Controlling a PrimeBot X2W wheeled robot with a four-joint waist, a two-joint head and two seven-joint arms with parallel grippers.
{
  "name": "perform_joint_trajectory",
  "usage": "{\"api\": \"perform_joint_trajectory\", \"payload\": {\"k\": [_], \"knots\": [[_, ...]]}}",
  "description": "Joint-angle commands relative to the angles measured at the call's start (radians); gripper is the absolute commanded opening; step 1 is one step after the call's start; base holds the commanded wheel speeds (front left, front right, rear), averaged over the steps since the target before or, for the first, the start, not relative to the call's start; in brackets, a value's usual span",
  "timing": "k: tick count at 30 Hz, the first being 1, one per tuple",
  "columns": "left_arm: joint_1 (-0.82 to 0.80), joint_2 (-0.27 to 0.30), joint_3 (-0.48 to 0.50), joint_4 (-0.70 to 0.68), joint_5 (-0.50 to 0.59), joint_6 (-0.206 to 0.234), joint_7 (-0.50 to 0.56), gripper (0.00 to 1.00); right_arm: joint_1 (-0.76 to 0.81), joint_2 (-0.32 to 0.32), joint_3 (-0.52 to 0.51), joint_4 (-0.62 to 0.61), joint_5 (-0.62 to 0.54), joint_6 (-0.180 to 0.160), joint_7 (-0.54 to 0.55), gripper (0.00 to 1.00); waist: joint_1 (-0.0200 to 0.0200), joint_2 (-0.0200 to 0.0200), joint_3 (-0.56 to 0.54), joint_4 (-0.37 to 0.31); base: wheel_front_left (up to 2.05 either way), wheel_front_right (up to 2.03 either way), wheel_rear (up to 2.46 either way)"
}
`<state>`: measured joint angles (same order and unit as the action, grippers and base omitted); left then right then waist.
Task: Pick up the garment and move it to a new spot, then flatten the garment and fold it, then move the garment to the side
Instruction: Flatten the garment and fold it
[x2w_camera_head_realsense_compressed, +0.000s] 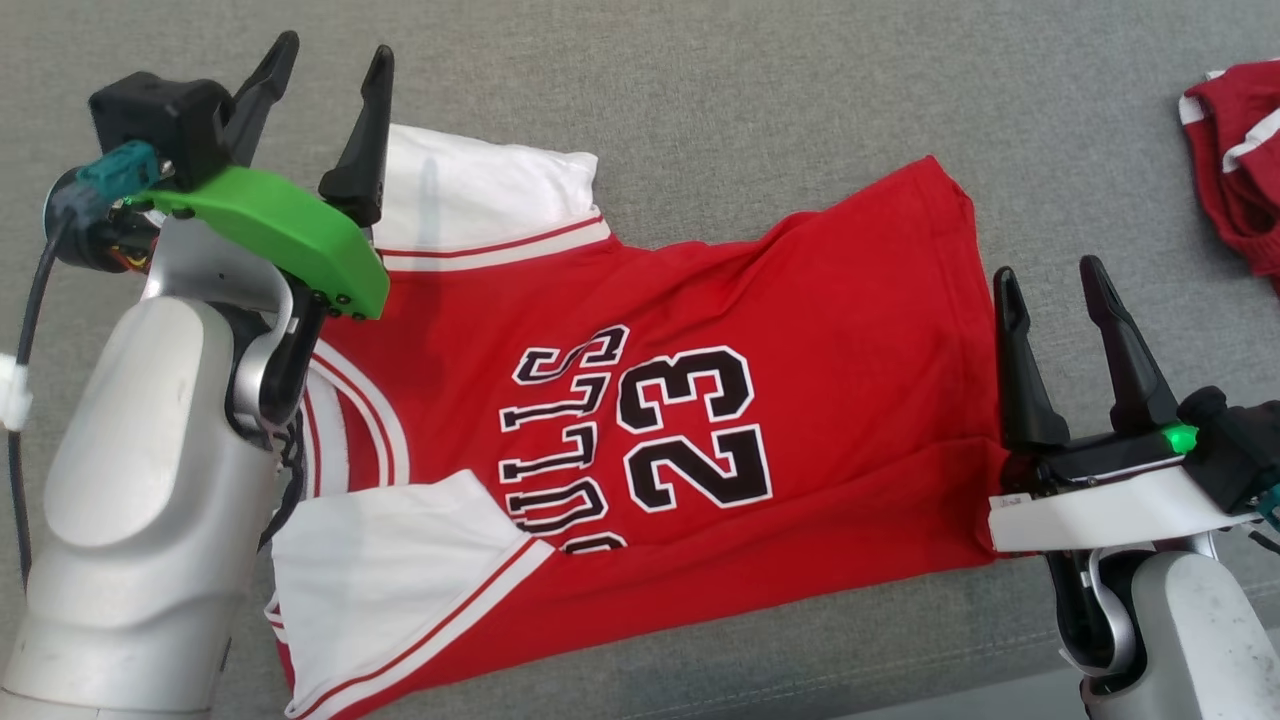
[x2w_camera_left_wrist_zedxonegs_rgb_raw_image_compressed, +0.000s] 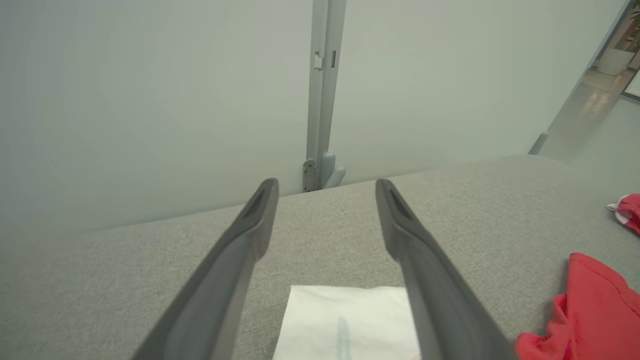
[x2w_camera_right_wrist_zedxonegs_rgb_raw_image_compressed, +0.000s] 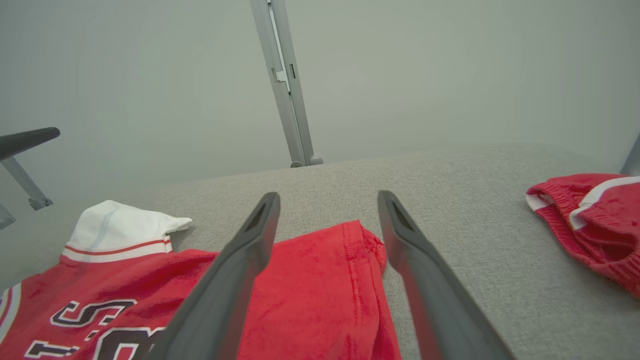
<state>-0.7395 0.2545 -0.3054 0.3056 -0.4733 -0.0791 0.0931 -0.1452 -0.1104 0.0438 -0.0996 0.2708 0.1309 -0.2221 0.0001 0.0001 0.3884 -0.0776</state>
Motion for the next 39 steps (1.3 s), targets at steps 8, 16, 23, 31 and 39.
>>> {"api": "perform_joint_trajectory", "payload": {"k": [8,16,23,31,39], "knots": [[-0.141,0.007,-0.007,0.325,-0.061,-0.032,0.079,1.0,-0.048,0.008,0.016,0.043,0.009,0.0,-0.027,1.0,-0.0001,-0.0001,0.096,-0.073,0.0,0.0,0.0],[-0.188,-0.008,-0.018,0.45,-0.102,-0.043,0.11,0.0,-0.058,-0.001,0.004,0.072,0.017,0.0,-0.035,1.0,-0.0001,-0.0001,0.088,-0.06,0.0,0.0,0.0],[-0.204,-0.006,-0.046,0.447,-0.134,-0.051,0.086,0.0,-0.091,-0.029,-0.014,0.109,0.04,0.0,-0.026,1.0,-0.0001,-0.0001,0.072,-0.042,0.0,0.0,0.0],[-0.232,0.0,-0.085,0.393,-0.138,-0.052,0.033,0.0,-0.242,-0.126,0.028,0.219,0.095,0.0,0.015,1.0,-0.0001,-0.0001,0.099,-0.005,0.0,0.0,0.0],[-0.244,-0.012,-0.131,0.32,-0.127,-0.052,-0.005,0.0,-0.405,-0.196,0.146,0.407,0.187,0.0,0.056,1.0,-0.0001,-0.0001,0.15,0.054,0.0,0.0,0.0]]}}
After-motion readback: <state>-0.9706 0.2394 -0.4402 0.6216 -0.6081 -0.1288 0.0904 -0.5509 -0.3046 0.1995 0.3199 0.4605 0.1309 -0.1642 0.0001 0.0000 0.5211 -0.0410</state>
